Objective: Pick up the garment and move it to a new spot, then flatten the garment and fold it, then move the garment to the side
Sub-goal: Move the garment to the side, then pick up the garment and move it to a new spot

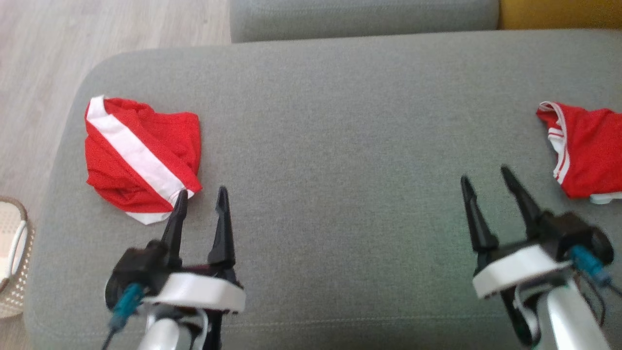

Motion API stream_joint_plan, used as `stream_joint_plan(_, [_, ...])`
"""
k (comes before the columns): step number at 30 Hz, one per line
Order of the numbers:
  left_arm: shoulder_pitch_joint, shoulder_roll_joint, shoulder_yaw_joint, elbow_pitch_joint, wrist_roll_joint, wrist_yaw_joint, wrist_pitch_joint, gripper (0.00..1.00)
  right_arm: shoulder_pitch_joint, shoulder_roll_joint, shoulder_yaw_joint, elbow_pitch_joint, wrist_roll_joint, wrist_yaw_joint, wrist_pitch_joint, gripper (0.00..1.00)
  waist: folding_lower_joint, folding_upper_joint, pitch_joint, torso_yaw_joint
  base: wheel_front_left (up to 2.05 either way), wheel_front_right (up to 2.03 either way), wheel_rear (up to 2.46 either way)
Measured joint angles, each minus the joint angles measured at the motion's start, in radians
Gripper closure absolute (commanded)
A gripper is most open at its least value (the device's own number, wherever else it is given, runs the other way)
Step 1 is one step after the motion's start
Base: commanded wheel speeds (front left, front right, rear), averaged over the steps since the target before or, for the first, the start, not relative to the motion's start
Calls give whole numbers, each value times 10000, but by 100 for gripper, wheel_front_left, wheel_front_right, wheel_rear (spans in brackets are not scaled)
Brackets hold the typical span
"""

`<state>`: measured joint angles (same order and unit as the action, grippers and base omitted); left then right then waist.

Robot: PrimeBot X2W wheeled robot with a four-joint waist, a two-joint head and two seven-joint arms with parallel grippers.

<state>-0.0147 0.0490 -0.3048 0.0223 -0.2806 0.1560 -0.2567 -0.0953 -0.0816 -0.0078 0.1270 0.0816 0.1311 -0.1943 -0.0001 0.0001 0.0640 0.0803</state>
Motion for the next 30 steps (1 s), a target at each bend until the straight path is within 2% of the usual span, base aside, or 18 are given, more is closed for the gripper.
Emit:
stream_joint_plan(3, [394, -6, 311, -150, -566, -73, 0, 0, 391, 153, -17, 2, -263, 0, -100, 0, 0, 0, -185, -15, 0, 0, 0])
stream_joint_plan(10, [714, 6, 445, -184, -362, -234, 0, 0, 454, 215, -188, -10, -293, 0, -174, 0, 0, 0, -328, -21, 0, 0, 0])
stream_joint_plan(22, [720, 8, 472, -178, -360, -242, 0, 0, 491, 290, -167, -23, -274, 0, -67, 0, 0, 0, -515, -2, 0, 0, 0])
stream_joint_plan(27, [717, 6, 483, -157, -362, -244, 0, 0, 520, 291, -134, -52, -186, 0, -63, 0, 0, 0, -434, 204, 0, 0, 0])
stream_joint_plan(30, [715, 8, 489, -6, -362, -240, 2, 0, 530, 291, 102, -92, -188, 0, 0, 0, 0, 0, -369, 585, 0, 0, 0])
